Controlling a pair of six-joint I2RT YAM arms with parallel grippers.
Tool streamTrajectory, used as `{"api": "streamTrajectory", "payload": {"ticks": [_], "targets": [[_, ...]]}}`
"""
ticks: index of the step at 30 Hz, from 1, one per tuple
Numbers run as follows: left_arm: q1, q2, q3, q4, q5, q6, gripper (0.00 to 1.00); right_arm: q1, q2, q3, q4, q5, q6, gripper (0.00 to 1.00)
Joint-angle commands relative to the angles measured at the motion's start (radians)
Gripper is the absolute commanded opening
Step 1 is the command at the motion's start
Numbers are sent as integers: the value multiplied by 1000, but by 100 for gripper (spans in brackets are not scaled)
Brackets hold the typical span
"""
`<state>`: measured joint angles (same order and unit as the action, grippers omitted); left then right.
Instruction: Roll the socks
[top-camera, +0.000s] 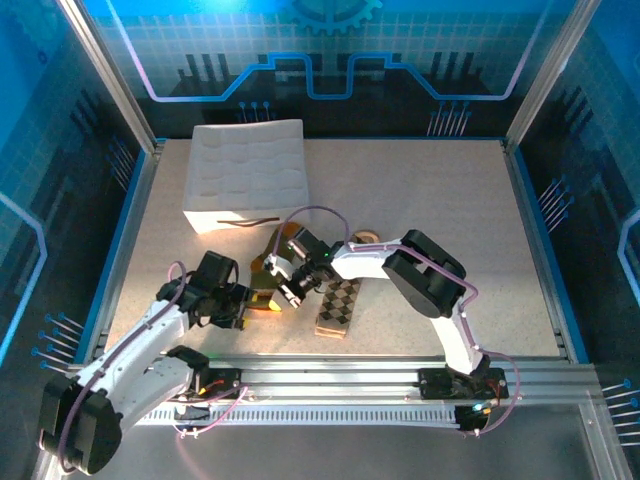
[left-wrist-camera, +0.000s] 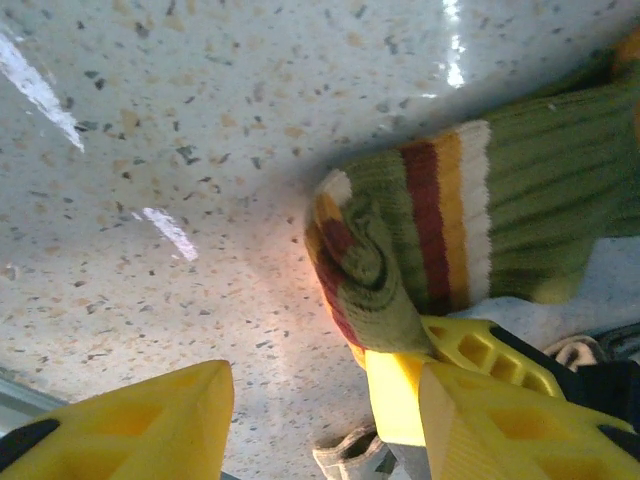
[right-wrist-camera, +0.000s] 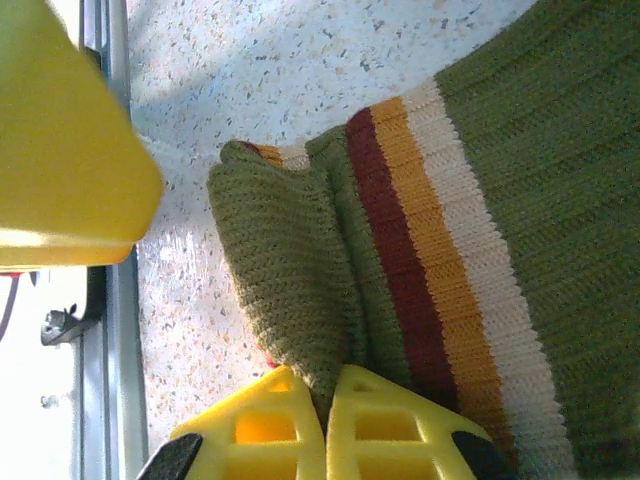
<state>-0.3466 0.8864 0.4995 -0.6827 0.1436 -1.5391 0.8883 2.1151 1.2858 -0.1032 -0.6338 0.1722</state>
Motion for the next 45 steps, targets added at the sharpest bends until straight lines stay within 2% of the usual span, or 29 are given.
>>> {"api": "streamTrajectory", "payload": {"ticks": [1,5,10,15,21,25,30,40,43,45], "targets": [[-27,-18,-38,30,-42,-1,45,-16,57,0,-105,48,73,0],[-49,-2,-89,108,-48,-30,40,-24,69,9,-107,33,117,0],[-48,64,-98,192,-78,-24,38,-31,83,17,-101,5,160,0],[-47,146,-75,225,-106,-5,45,-32,96,33,-121,-13,169,0],[-55,24,-53,164,-162,-32,46,-42,102,41,-136,-7,195,0],[-61,-47,-68,96,-140,-95,47,-51,105,43,-132,-8,228,0],[-64,-70,-116,143,-136,-132,48,-58,112,54,-136,-16,251,0],[-65,122,-126,298,-145,-100,44,-58,122,53,-124,-33,288,0],[-65,159,-112,268,-169,-92,41,-58,115,48,-120,-32,280,0],[-63,192,-101,196,-169,-103,34,-54,100,36,-108,-27,266,0]]}}
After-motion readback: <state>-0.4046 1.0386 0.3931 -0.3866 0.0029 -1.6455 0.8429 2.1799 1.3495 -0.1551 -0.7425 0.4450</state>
